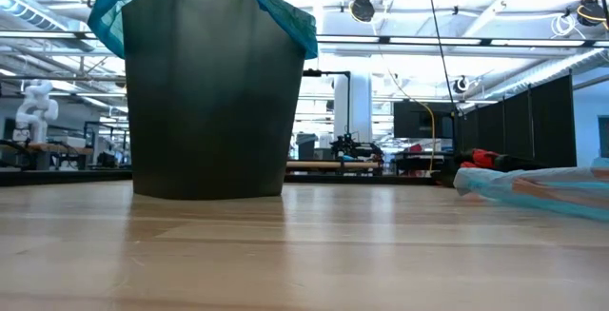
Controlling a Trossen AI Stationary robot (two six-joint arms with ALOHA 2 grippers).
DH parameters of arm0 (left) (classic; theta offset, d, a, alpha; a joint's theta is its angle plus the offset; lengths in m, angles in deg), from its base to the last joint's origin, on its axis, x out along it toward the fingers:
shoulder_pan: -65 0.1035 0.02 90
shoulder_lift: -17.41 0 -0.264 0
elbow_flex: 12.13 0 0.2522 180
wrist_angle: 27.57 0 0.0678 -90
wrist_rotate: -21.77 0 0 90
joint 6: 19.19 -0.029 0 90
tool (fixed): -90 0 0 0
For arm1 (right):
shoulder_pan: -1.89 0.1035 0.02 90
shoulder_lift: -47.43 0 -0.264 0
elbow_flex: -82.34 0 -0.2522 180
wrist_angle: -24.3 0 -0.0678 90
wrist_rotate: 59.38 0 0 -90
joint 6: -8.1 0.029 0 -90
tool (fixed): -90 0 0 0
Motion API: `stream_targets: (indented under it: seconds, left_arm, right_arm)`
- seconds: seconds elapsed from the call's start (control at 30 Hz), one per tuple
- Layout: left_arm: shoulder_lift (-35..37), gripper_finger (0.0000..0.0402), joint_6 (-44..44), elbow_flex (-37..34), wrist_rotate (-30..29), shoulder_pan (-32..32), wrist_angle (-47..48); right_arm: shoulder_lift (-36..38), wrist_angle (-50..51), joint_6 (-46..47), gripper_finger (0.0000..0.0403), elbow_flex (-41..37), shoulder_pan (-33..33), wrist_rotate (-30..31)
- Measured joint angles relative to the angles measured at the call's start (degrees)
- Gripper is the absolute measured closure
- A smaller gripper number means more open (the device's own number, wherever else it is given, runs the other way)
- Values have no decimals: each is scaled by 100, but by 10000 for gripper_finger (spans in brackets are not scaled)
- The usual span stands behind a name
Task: Place trash/remove bag and relplace
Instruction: Close the blue trash bag in the trash bin
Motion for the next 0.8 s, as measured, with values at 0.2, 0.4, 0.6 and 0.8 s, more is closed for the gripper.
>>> stream_targets:
  seconds: [0.2, 0.4, 0.6, 0.8]
  left_arm:
    - [45, 401, 2190, -9, 40, -40, 6]
    - [-48, 401, 2608, -11, 856, -200, -18]
    - [-116, 401, 2713, -13, 1394, -447, -338]
    - [-97, 401, 2189, -13, 1540, -676, -991]
  right_arm:
    - [208, 1282, 1715, 240, 1, -472, -855]
    - [-361, 1465, 2293, 232, -80, -527, -1588]
    - [-1495, 460, 2564, 228, -258, -716, -2611]
    - [-2333, -222, 2670, 233, -265, -1075, -3323]
